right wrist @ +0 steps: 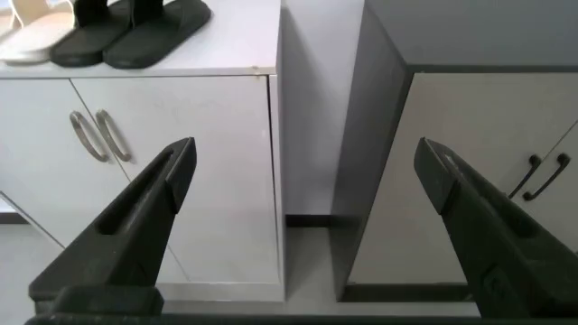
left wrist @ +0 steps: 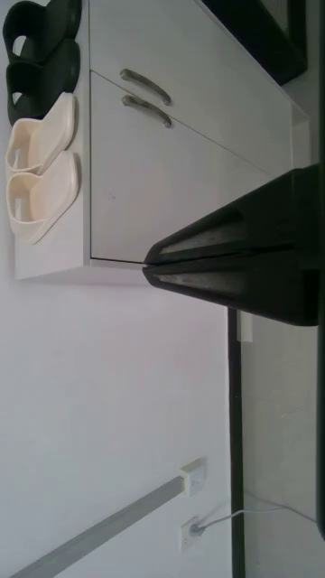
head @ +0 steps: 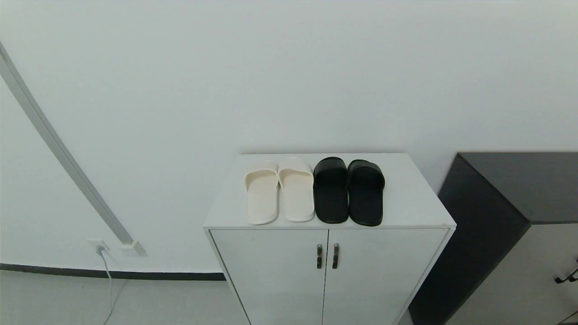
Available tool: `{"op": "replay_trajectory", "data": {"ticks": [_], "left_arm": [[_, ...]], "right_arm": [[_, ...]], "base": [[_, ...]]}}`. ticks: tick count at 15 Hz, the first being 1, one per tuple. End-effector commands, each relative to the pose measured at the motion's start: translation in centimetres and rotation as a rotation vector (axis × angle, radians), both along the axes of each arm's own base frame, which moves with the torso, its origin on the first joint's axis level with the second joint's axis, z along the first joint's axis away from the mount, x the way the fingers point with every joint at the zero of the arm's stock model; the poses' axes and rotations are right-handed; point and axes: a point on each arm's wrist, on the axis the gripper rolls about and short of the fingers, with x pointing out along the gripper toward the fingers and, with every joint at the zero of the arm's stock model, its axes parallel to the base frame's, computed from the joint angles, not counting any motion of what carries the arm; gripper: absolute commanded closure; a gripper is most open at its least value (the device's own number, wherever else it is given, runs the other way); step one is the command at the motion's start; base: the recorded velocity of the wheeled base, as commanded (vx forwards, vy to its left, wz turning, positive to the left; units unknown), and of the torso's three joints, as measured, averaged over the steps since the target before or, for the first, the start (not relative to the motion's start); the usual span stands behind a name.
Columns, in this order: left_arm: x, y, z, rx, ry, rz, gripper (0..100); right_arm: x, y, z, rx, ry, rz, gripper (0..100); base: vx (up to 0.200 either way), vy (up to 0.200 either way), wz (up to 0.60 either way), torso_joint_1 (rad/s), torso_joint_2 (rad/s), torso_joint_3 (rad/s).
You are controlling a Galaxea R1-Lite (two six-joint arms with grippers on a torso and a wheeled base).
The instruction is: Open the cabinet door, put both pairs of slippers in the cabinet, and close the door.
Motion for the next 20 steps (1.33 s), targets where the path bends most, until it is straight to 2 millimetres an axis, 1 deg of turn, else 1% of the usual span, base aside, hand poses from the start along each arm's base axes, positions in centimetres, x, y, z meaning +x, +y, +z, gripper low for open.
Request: {"op": "replay_trajectory", "data": {"ticks": [1,4,5,6,7,8,9,10,11,12,13,14,15,16,18,19,20], "left_arm": [[0.0,0.0,0.0,-0.001,0.001,-0.001,100],[0.0,0.0,0.0,0.001,0.001,-0.001,100],[0.0,0.0,0.0,0.001,0.001,0.001,100],[0.0,0.0,0.0,0.001,0.001,-0.001,100],[0.0,0.0,0.0,0.001,0.001,-0.001,100],[0.0,0.0,0.0,0.001,0.001,-0.001,100],[0.0,0.0,0.0,0.001,0.001,-0.001,100],[0.0,0.0,0.0,0.002,0.001,-0.001,100],[0.0,0.0,0.0,0.007,0.001,0.001,100],[0.0,0.0,0.0,0.009,0.001,-0.001,100],[0.0,0.0,0.0,0.007,0.001,-0.001,100],[0.0,0.0,0.0,0.007,0.001,-0.002,100],[0.0,0.0,0.0,0.007,0.002,-0.001,100],[0.0,0.0,0.0,0.007,0.002,-0.001,100],[0.0,0.0,0.0,0.007,0.001,-0.002,100],[0.0,0.0,0.0,0.007,0.001,-0.001,100],[0.0,0.0,0.0,0.007,0.001,-0.002,100]], "right_arm": [[0.0,0.0,0.0,-0.01,-0.003,0.001,0],[0.0,0.0,0.2,-0.003,-0.013,-0.002,0],[-1.0,0.0,4.1,0.06,-0.129,0.006,0],[-1.4,-0.1,6.7,0.121,-0.136,0.026,0],[-0.9,-0.1,7.8,0.131,-0.013,0.053,0],[-0.6,0.0,7.4,0.118,0.046,0.089,0],[0.7,0.2,7.1,0.116,0.16,0.186,0],[2.1,0.4,7.4,0.127,0.234,0.214,0],[4.1,0.5,8.2,0.132,0.272,0.238,0],[5.5,0.6,8.7,0.13,0.281,0.256,0],[8.5,1.2,9.5,0.128,0.304,0.309,0],[10.6,1.9,9.8,0.128,0.314,0.349,0],[12.2,2.8,9.9,0.128,0.327,0.373,0],[13.5,4.2,10.1,0.14,0.331,0.384,0],[15.2,7.8,11.0,0.196,0.319,0.376,0],[15.7,8.5,11.0,0.197,0.321,0.368,0],[17.0,10.1,11.2,0.183,0.333,0.365,0]], "base": [[0.0,0.0,0.0,0.0,0.0,0.0],[0.0,0.0,0.0,0.0,0.0,0.0],[0.0,0.0,0.0,0.0,0.0,0.0],[0.0,0.0,0.0,0.0,0.0,0.0],[0.0,0.0,0.0,0.0,0.0,0.0],[0.0,0.0,0.0,0.0,0.0,0.0],[0.0,0.0,0.0,0.0,0.0,0.0],[0.0,0.0,0.0,0.0,0.0,0.0],[0.0,0.0,0.0,0.0,0.0,0.0],[0.0,0.0,0.0,0.0,0.0,0.0],[0.0,0.0,0.0,0.0,0.0,0.0],[0.0,0.0,0.0,0.0,0.0,0.0],[0.0,0.0,0.0,0.0,0.0,0.0],[0.0,0.0,0.0,0.0,0.0,0.0],[0.0,0.0,0.0,0.0,0.0,0.0],[0.0,0.0,0.0,0.0,0.0,0.0],[0.0,0.0,0.0,0.0,0.0,0.0]]}}
